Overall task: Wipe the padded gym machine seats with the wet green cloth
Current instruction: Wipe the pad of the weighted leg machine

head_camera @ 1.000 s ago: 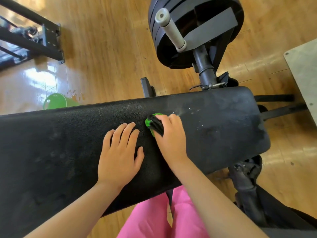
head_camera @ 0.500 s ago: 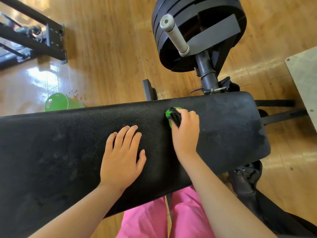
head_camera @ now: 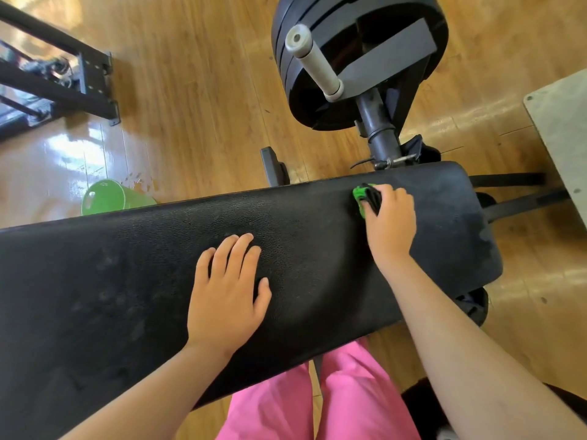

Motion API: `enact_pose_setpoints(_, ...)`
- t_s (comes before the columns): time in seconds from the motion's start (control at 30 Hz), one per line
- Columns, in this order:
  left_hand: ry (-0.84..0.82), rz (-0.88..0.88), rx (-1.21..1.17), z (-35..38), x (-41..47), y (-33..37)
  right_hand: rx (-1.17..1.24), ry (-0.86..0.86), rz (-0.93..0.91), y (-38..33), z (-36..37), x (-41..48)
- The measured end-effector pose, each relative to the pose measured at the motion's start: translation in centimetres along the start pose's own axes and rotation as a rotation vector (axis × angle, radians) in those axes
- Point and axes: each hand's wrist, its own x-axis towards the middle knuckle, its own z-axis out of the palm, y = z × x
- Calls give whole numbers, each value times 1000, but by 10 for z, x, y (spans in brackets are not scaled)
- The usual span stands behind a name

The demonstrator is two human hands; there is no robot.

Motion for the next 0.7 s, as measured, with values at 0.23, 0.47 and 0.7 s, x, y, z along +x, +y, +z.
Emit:
enact_pose_setpoints(0.23, -4, -5, 2, 0, 0, 1, 173, -47, -89, -48, 8, -40)
enact_pose_setpoints(0.47, 4, 3, 16, 0, 1, 1, 187, -14, -312, -72, 17, -38)
enact_pose_setpoints(0.7, 6, -1, 11, 0, 0, 1, -29, -1, -155, -26, 9, 19)
